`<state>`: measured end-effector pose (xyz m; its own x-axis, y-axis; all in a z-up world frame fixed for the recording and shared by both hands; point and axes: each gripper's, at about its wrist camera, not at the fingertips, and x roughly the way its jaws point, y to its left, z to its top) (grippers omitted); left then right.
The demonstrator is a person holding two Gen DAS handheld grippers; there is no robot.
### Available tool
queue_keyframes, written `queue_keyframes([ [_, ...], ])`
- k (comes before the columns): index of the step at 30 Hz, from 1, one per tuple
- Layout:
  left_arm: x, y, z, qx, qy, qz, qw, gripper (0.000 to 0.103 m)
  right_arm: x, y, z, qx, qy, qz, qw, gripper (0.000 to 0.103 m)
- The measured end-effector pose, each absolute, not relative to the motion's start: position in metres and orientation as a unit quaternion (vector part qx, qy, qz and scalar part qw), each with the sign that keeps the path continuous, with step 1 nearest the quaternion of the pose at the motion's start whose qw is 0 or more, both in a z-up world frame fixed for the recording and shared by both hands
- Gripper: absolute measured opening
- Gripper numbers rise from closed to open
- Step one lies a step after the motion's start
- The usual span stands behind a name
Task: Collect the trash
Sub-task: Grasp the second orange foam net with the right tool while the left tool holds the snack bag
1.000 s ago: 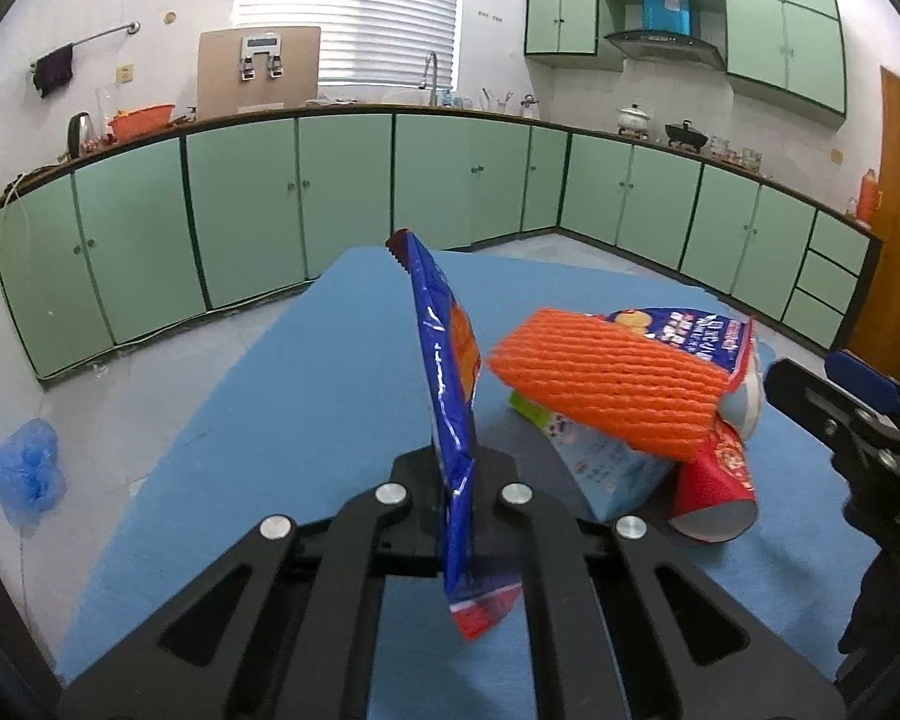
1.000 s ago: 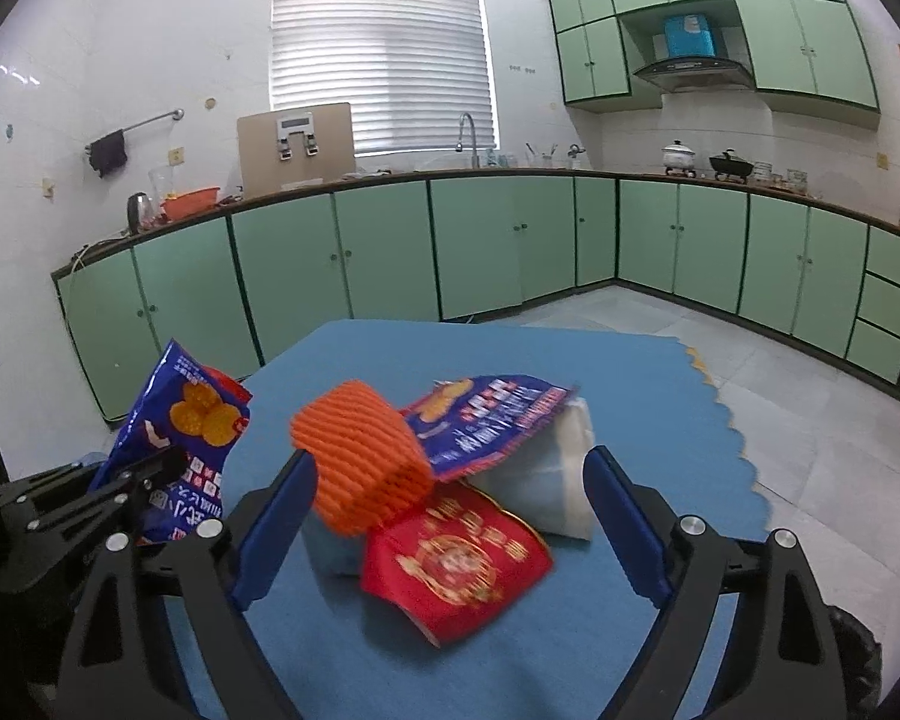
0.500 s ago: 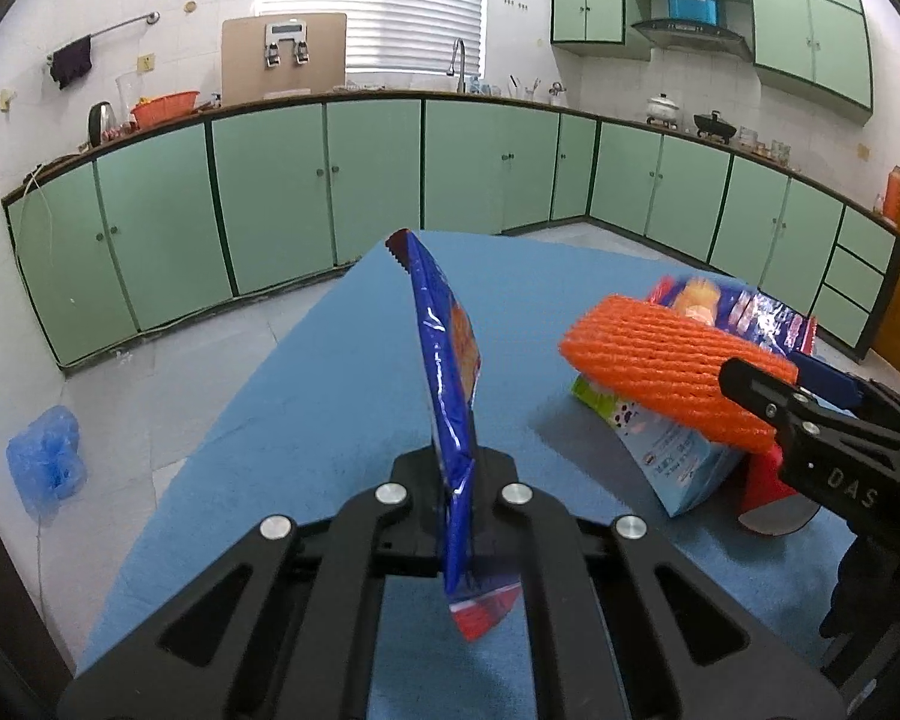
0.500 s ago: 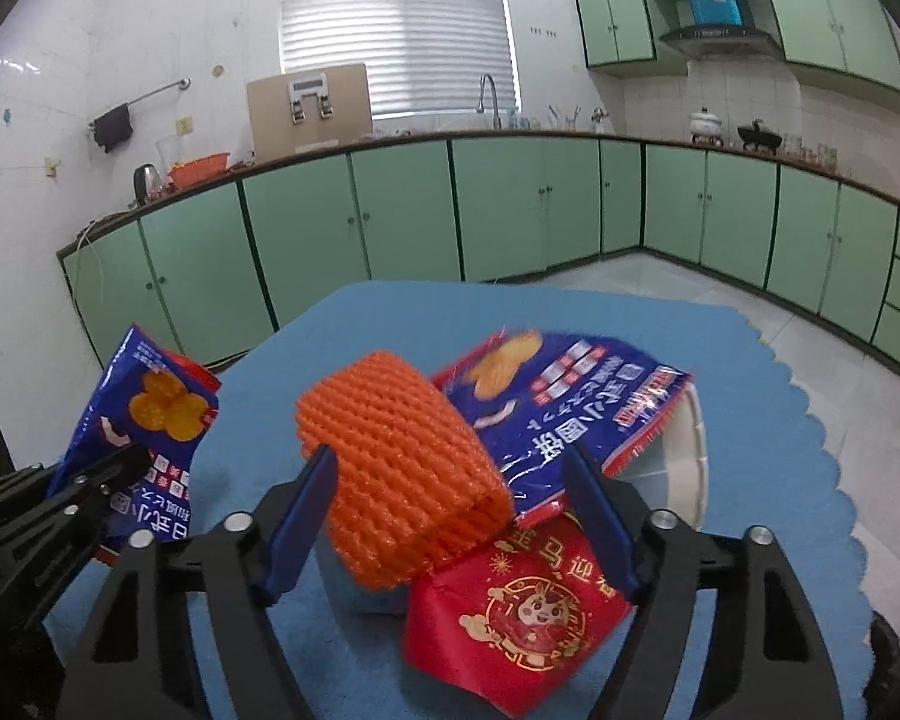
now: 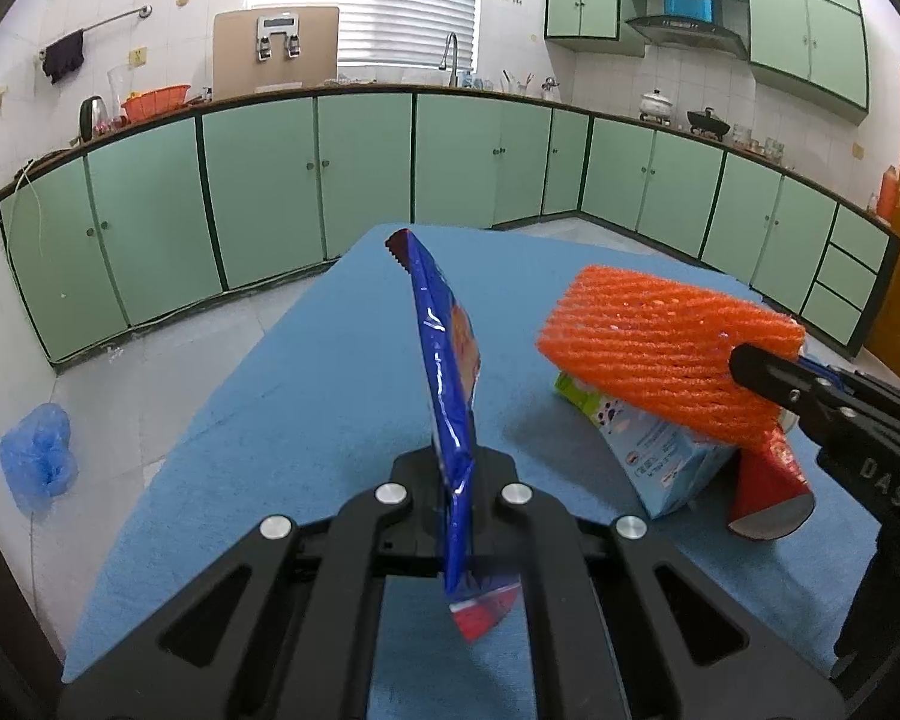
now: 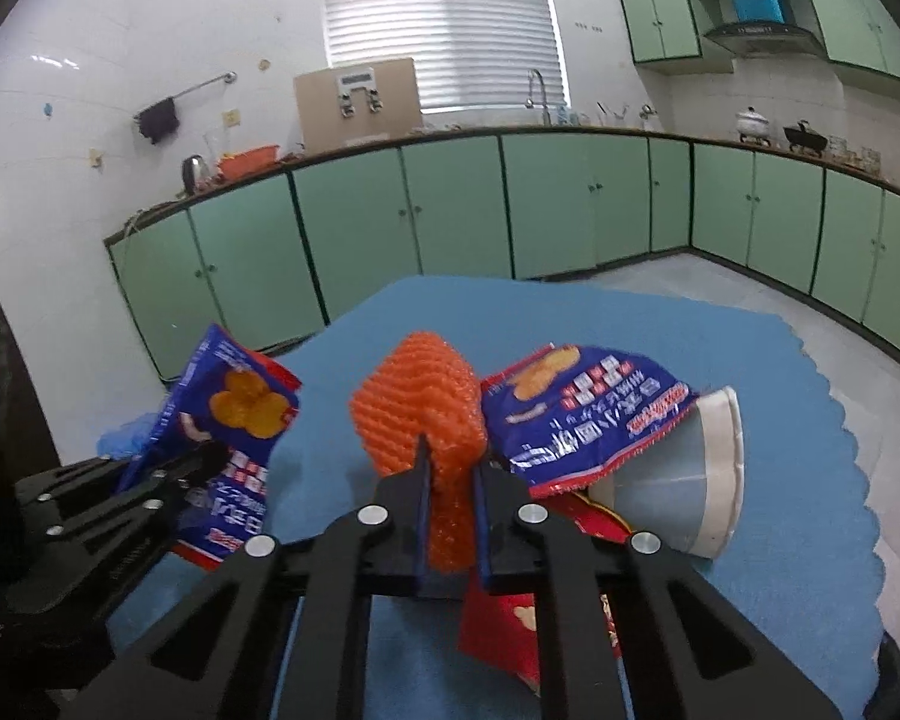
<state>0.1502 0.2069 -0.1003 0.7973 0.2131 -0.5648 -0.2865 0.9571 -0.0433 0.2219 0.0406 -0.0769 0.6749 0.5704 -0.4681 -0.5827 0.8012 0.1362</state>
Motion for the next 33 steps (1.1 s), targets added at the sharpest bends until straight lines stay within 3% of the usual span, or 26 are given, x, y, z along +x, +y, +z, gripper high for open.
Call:
queue_keyframes([
  [12, 0.144, 0.172, -0.066, -0.055, 0.250, 0.089, 0.963, 0.002, 0.193, -0.022, -0.030, 0.010, 0.198, 0.283, 0.938, 0.011],
  [33, 0.157, -0.013, -0.062, -0.014, 0.245, -0.129, 0.961, 0.002, 0.137, -0.192, -0.032, 0.029, 0.199, 0.098, 0.975, 0.011],
])
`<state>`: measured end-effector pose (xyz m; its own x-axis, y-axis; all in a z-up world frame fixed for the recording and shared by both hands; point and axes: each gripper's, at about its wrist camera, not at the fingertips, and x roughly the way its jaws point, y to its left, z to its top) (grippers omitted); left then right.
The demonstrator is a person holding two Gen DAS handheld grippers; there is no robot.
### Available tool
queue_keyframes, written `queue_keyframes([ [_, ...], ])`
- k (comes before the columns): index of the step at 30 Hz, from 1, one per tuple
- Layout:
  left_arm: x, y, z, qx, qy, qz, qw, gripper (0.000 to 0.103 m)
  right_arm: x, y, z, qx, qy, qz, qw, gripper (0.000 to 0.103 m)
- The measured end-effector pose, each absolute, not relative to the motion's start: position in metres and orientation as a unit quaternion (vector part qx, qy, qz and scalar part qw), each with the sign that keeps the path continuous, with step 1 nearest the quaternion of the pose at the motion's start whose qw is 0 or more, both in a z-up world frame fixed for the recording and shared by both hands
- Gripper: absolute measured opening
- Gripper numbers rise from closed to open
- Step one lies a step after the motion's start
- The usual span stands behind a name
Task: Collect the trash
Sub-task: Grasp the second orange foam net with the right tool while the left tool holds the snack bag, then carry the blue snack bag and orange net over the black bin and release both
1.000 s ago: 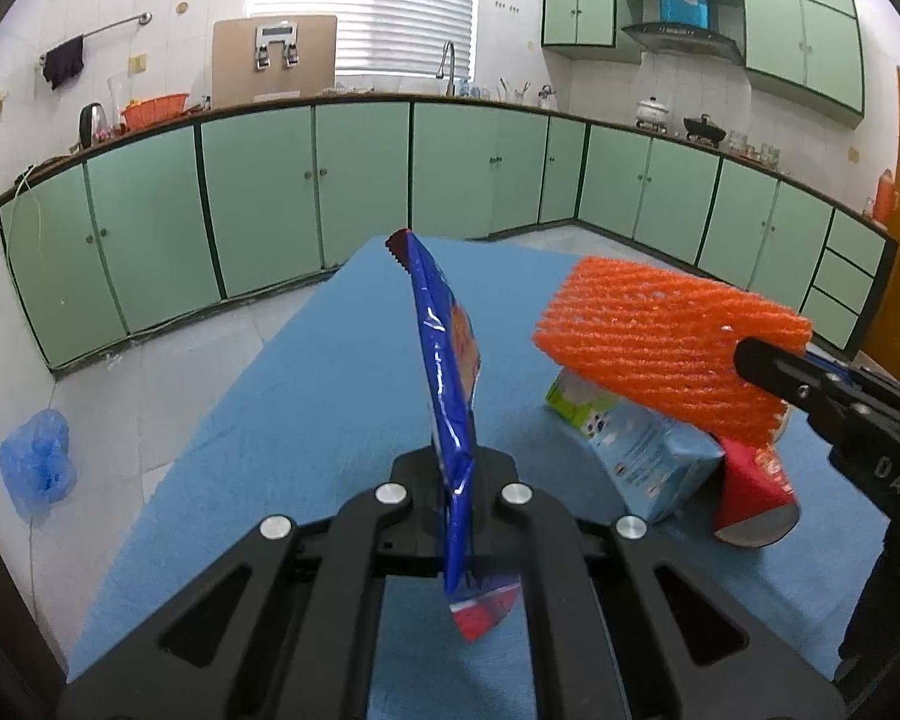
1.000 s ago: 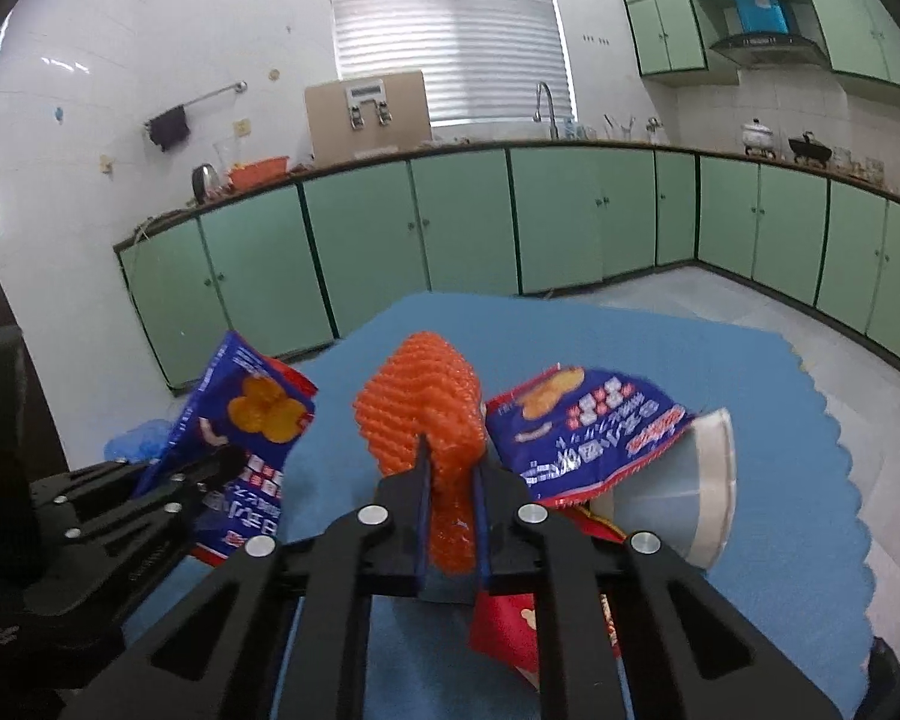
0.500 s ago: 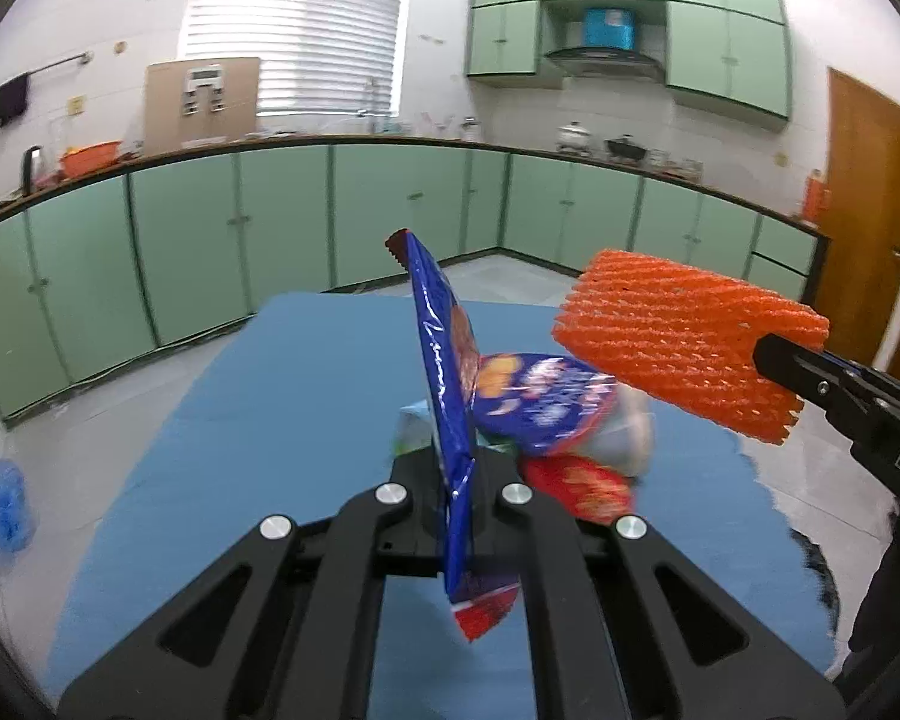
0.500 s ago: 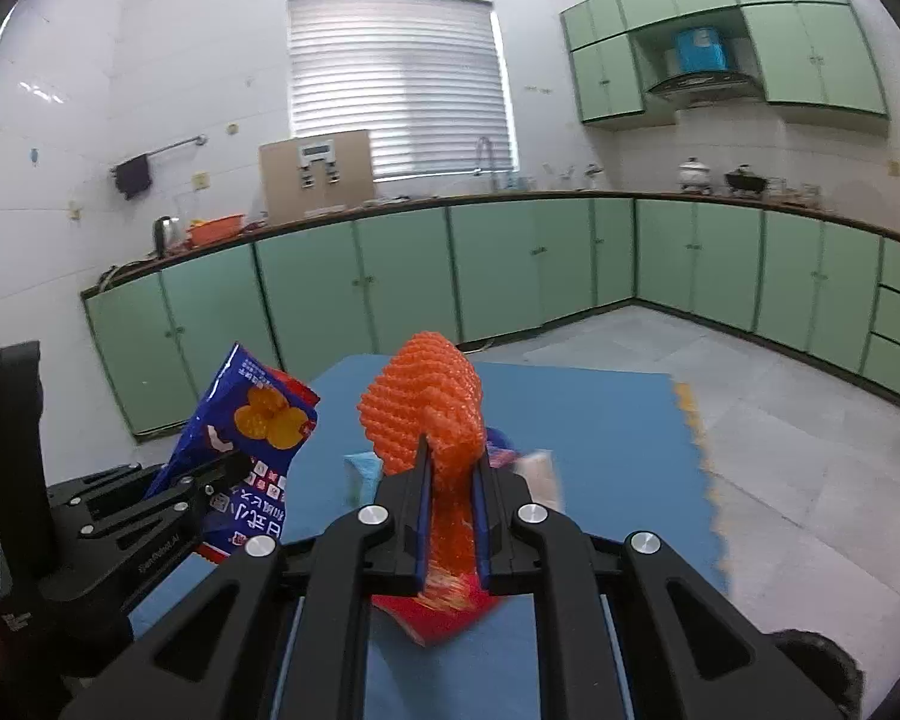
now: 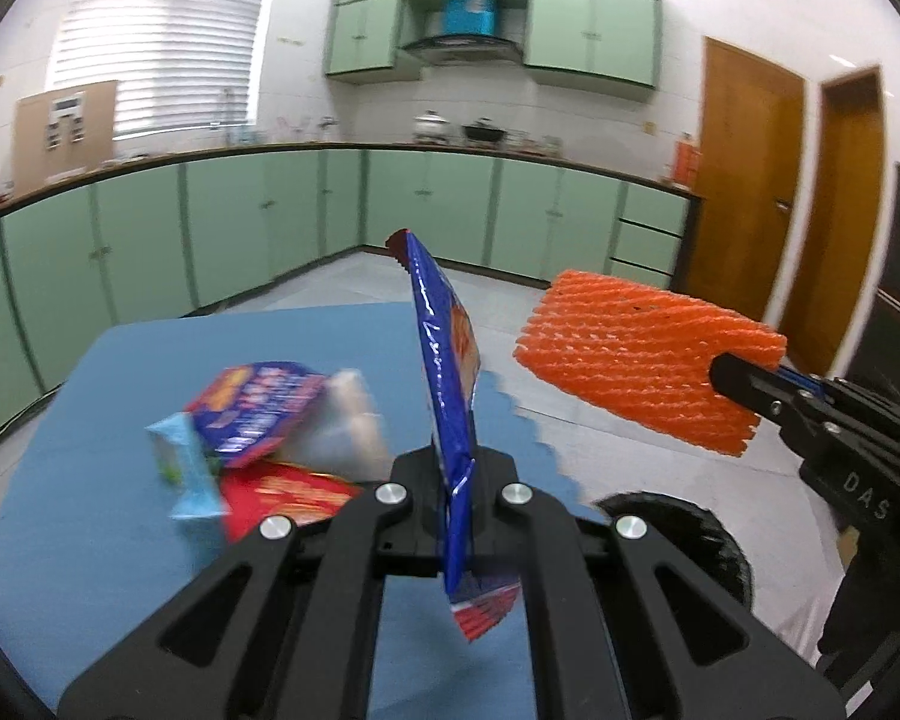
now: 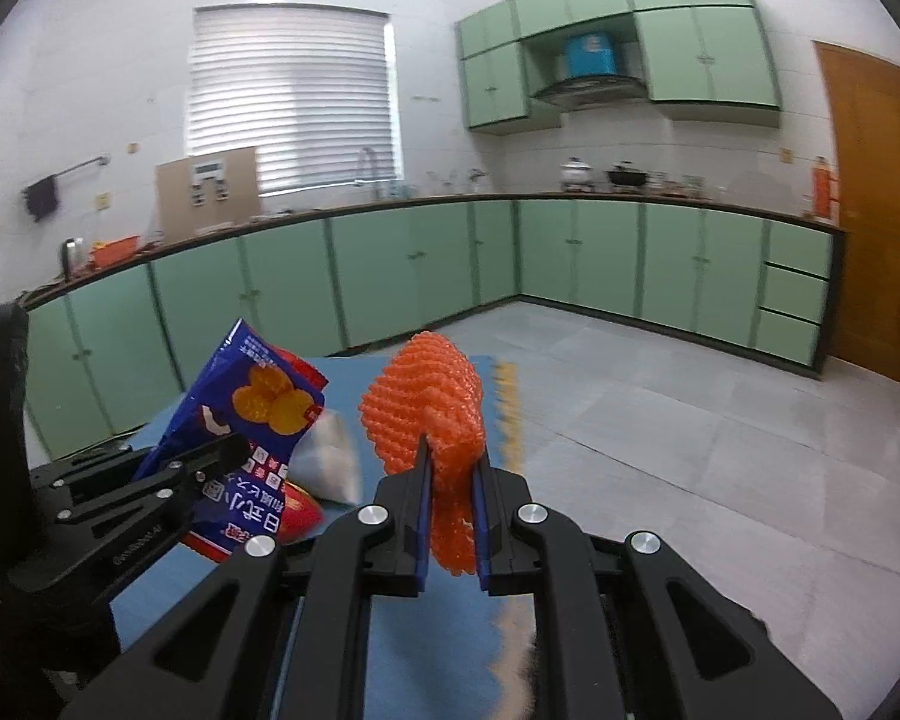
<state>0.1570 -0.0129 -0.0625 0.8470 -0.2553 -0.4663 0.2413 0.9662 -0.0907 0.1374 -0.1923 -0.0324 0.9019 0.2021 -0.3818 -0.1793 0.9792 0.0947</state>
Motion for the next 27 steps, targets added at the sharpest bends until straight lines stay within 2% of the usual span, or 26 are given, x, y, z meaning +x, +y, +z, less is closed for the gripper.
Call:
queue_keyframes([
  [13, 0.160, -0.123, -0.097, 0.023, 0.272, -0.240, 0.932, 0.002, 0.103, -0.288, -0.065, 0.054, 0.225, -0.029, 0.972, 0.011],
  [27, 0.176, -0.199, -0.139, 0.037, 0.298, -0.299, 0.906, 0.003, 0.095, -0.350, -0.110, 0.101, 0.249, -0.108, 0.957, 0.012],
])
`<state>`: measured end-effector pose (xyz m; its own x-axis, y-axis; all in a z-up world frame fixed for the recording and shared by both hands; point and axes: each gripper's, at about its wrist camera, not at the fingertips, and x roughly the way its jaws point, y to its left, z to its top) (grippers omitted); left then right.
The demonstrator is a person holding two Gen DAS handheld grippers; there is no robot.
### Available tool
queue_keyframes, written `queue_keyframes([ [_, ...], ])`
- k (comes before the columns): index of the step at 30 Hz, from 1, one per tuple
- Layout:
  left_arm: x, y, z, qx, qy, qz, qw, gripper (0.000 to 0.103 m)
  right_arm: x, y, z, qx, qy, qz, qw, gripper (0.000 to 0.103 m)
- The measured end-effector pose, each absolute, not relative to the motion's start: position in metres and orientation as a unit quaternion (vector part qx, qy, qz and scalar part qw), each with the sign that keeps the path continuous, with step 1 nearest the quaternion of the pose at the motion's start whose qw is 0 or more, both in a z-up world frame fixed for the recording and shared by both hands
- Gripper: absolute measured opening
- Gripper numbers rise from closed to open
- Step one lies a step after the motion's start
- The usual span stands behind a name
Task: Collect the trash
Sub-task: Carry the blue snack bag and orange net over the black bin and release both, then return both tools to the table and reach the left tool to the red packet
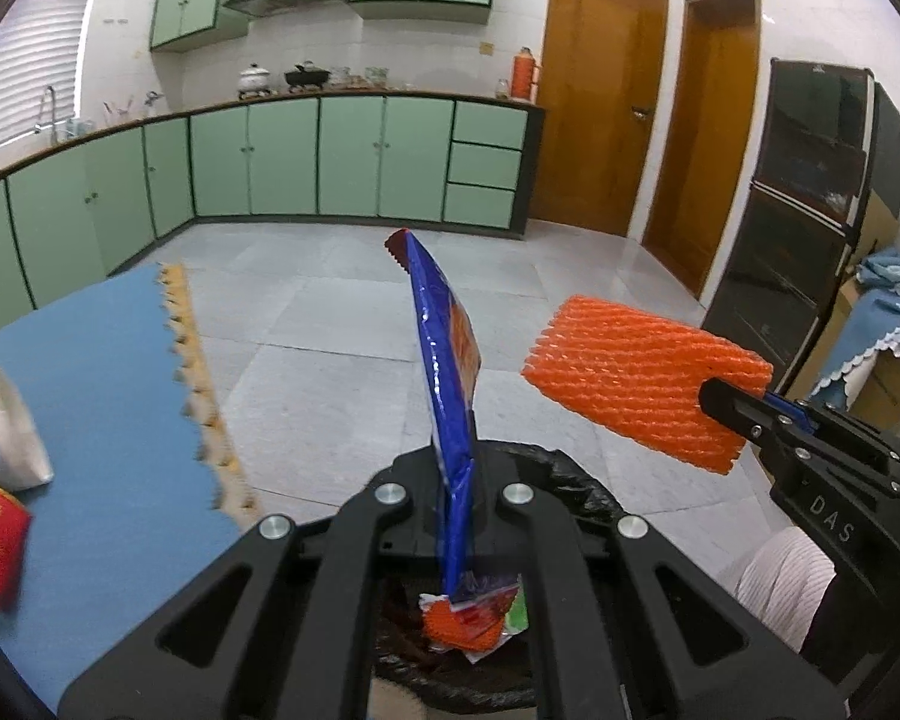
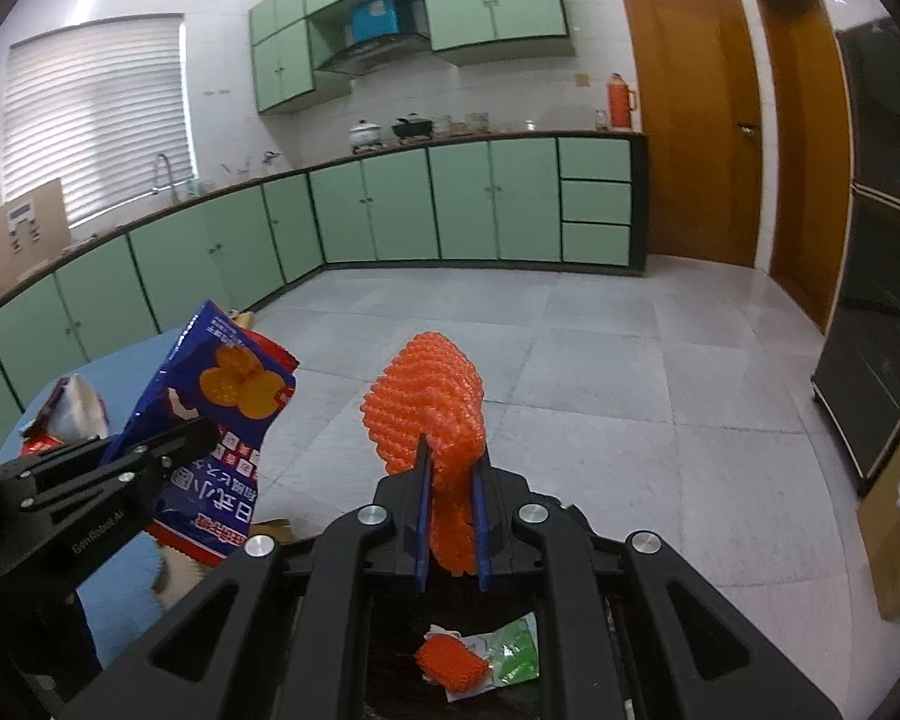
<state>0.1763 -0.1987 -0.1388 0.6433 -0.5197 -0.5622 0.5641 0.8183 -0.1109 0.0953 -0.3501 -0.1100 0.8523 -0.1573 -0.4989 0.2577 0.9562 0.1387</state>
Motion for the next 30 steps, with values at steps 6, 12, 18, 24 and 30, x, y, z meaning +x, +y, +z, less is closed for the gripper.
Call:
queue_keyframes([
  [6, 0.191, -0.221, -0.148, 0.037, 0.316, -0.321, 0.892, 0.008, 0.101, -0.369, -0.123, 0.116, 0.265, -0.128, 0.949, 0.015],
  [12, 0.194, -0.221, -0.149, 0.027, 0.319, -0.326, 0.890, 0.032, 0.105, -0.369, -0.125, 0.113, 0.272, -0.131, 0.947, 0.027],
  [18, 0.199, -0.210, -0.145, 0.019, 0.320, -0.312, 0.894, 0.035, 0.107, -0.367, -0.125, 0.104, 0.275, -0.139, 0.946, 0.058],
  [24, 0.201, -0.180, -0.129, 0.005, 0.303, -0.281, 0.911, 0.044, 0.102, -0.364, -0.115, 0.103, 0.262, -0.148, 0.948, 0.077],
  [30, 0.193, -0.139, -0.104, -0.008, 0.277, -0.243, 0.930, 0.062, 0.103, -0.334, -0.094, 0.097, 0.239, -0.114, 0.960, 0.093],
])
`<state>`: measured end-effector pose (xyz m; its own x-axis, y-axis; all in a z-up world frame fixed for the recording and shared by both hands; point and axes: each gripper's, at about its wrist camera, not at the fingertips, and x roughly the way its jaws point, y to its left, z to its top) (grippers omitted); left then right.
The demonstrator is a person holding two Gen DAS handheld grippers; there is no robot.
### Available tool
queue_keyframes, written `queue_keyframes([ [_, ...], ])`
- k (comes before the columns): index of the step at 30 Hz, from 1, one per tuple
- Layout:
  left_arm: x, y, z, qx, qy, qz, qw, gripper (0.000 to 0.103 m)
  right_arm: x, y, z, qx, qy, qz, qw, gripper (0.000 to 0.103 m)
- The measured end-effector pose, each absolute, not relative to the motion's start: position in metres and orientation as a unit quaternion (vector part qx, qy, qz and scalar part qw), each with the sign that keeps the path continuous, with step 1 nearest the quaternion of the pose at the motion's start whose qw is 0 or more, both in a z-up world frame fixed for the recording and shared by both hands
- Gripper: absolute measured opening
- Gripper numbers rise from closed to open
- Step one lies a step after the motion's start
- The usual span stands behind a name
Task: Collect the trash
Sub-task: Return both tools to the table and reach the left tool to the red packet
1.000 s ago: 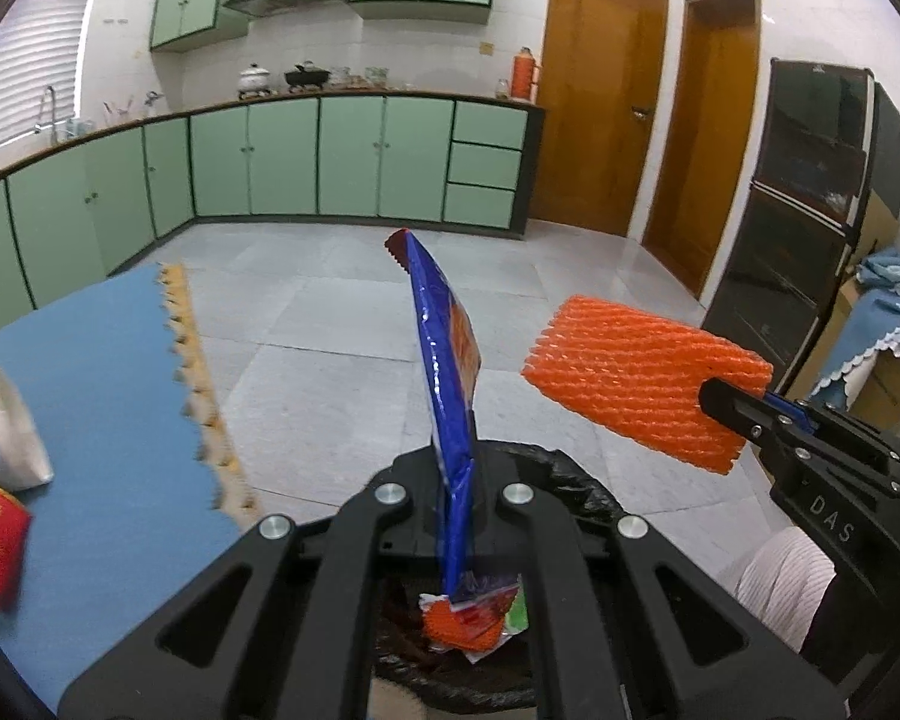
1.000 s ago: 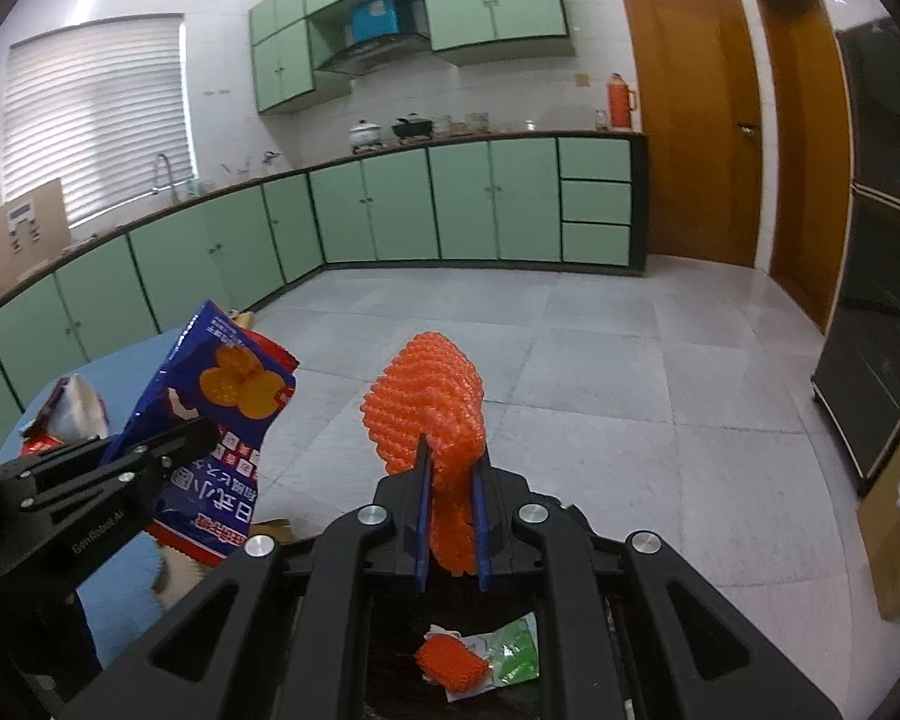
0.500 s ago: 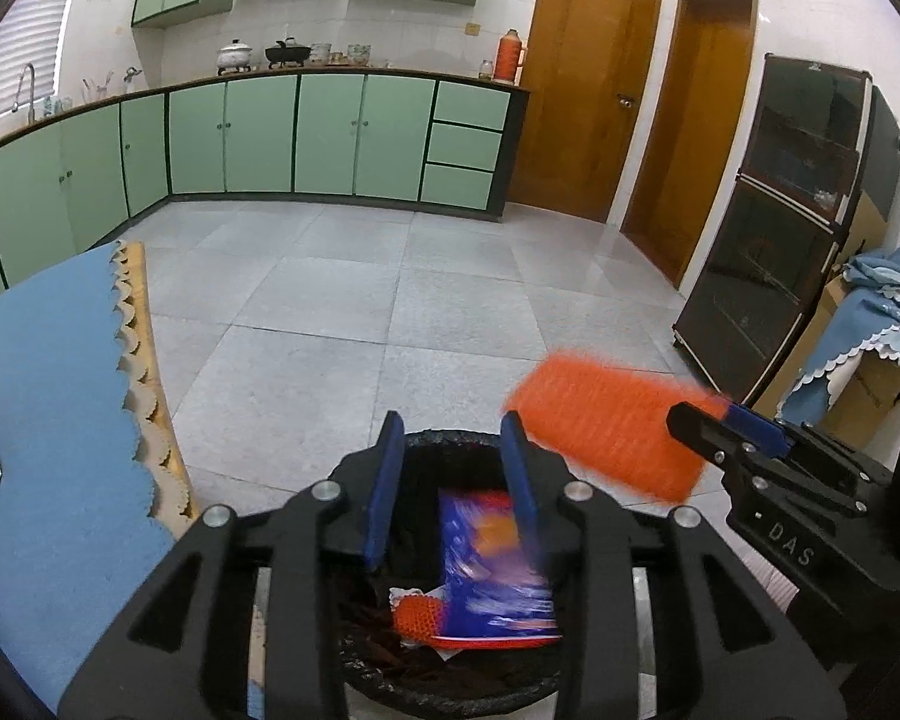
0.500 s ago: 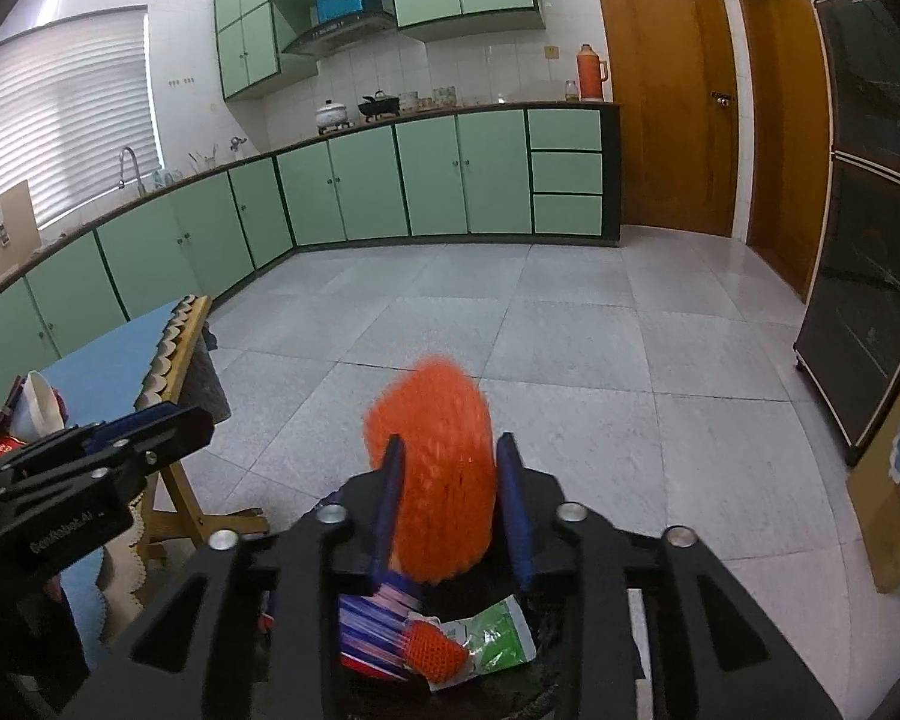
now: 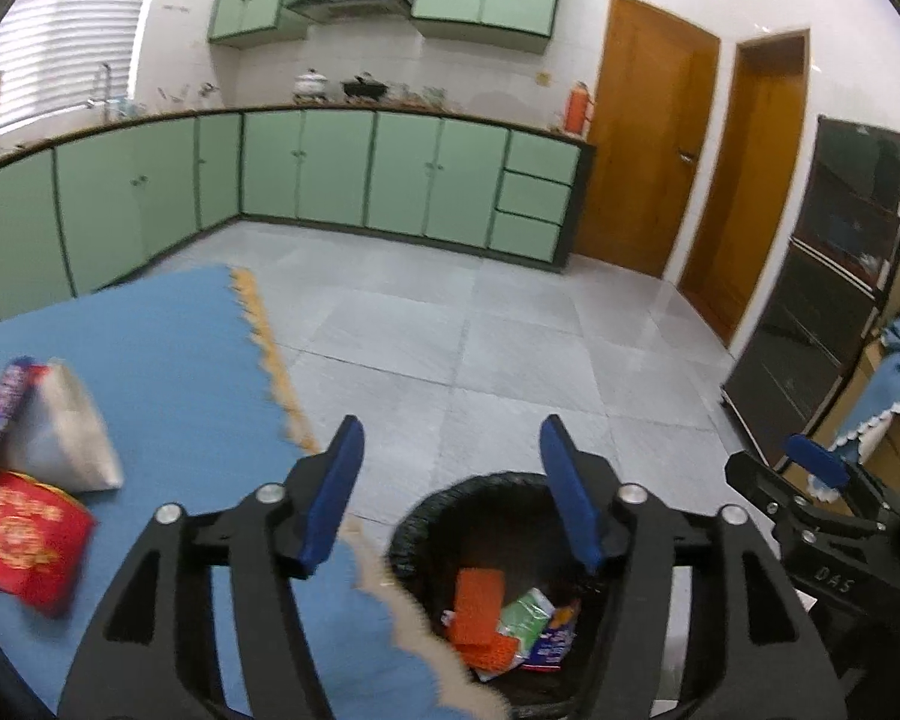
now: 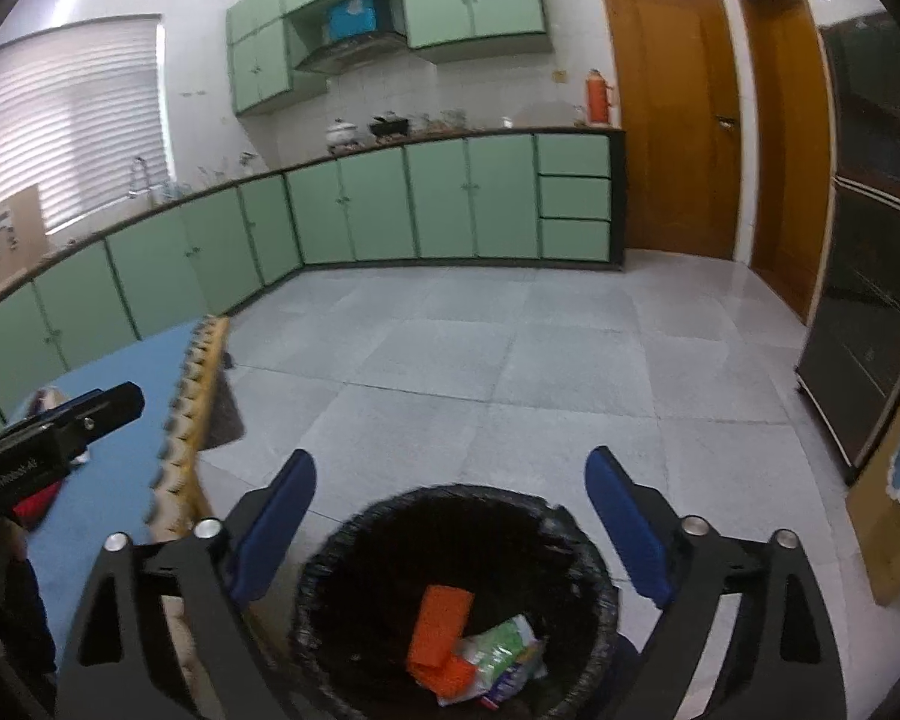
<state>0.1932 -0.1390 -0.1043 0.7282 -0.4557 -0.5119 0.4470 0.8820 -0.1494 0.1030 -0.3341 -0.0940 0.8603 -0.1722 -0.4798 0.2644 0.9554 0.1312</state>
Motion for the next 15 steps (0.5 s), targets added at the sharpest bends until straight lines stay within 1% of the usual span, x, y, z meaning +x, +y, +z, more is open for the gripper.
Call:
queue_keyframes([
  [2, 0.185, -0.122, -0.097, -0.003, 0.264, -0.227, 0.938, 0.067, 0.106, -0.315, -0.084, 0.089, 0.228, -0.091, 0.965, 0.096],
  [5, 0.172, -0.093, -0.089, 0.004, 0.248, -0.198, 0.948, 0.070, 0.111, -0.287, -0.074, 0.078, 0.214, -0.061, 0.972, 0.097],
  [11, 0.158, -0.017, -0.088, -0.001, 0.245, -0.109, 0.963, 0.072, 0.126, -0.232, -0.067, 0.059, 0.204, -0.005, 0.977, 0.097],
  [15, 0.160, 0.029, -0.098, -0.013, 0.266, -0.052, 0.963, 0.074, 0.137, -0.201, -0.068, 0.048, 0.208, 0.024, 0.977, 0.097],
])
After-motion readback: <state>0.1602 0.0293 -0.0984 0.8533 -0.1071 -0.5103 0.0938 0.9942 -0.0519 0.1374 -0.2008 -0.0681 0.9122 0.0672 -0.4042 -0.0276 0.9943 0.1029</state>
